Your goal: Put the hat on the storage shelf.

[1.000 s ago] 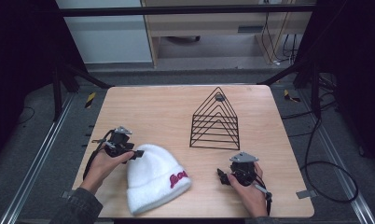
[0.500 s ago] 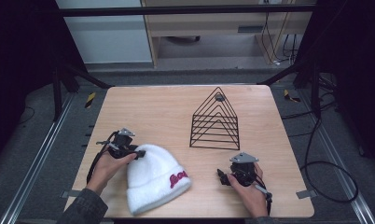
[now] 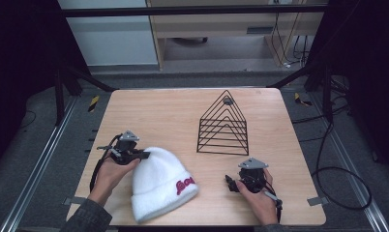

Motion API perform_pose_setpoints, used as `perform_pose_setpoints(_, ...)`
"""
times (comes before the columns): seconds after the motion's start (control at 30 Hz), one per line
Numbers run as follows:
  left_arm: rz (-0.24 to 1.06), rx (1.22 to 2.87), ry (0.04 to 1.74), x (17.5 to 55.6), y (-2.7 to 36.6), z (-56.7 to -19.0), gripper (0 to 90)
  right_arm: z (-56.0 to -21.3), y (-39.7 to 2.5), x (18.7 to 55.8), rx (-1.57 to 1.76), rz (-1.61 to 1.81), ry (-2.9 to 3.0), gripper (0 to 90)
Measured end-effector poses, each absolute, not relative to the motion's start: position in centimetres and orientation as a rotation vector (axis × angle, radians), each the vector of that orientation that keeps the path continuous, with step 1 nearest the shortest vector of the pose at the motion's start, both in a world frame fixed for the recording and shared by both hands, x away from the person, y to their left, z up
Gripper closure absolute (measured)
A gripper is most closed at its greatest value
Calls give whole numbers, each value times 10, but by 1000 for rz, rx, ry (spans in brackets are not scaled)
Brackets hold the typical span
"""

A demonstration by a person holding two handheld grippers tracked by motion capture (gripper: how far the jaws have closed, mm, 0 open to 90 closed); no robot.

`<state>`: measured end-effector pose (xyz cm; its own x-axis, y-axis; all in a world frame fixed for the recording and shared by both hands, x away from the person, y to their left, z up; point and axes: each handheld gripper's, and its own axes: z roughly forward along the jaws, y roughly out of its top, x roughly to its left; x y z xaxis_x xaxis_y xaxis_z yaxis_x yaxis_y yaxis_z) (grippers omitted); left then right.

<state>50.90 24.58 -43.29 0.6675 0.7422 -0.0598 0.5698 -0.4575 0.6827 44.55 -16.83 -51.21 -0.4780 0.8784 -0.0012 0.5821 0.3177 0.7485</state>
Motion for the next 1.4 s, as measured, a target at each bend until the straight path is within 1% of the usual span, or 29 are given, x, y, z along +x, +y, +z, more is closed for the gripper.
perform_pose_setpoints(0.03,322,2191,1007,509,246,-433,815,-512,-168,446,1295,980,2180,148)
perform_pose_setpoints(0.13,383,2157,914,493,240,-411,817,-512,-168,445,1296,983,2180,148)
perform_pose_setpoints(0.2,398,2136,886,487,237,-403,817,-512,-168,445,1295,980,2180,148)
perform_pose_setpoints(0.23,416,2121,856,480,234,-393,818,-512,-168,445,1294,980,2180,148)
perform_pose_setpoints(0.3,426,2116,834,477,232,-387,818,-512,-168,445,1296,982,2180,148)
perform_pose_setpoints(0.37,457,2118,763,467,225,-369,818,-512,-168,445,1294,980,2180,148)
perform_pose_setpoints(0.43,462,2109,749,465,222,-365,818,-512,-168,445,1294,979,2180,149)
perform_pose_setpoints(0.5,479,2101,708,460,216,-350,819,-512,-168,445,1294,979,2180,148)
perform_pose_setpoints(0.53,479,2101,708,460,216,-350,819,-512,-168,445,1294,979,2180,148)
perform_pose_setpoints(0.63,480,2087,661,455,211,-335,820,-512,-168,445,1293,979,2180,148)
perform_pose_setpoints(0.8,524,2097,590,452,200,-312,820,-512,-168,445,1296,981,2179,148)
perform_pose_setpoints(0.97,547,2094,565,452,196,-294,820,-512,-168,444,1299,974,2176,148)
perform_pose_setpoints(1.2,547,2097,538,461,191,-273,820,-512,-168,443,1286,977,2185,149)
perform_pose_setpoints(1.27,541,2092,532,462,189,-268,820,-512,-168,442,1280,981,2188,165)
perform_pose_setpoints(1.3,533,2086,522,462,188,-265,820,-512,-168,441,1274,988,2190,192)
perform_pose_setpoints(1.4,534,2087,499,462,183,-259,820,-508,-170,438,1299,1018,2206,191)
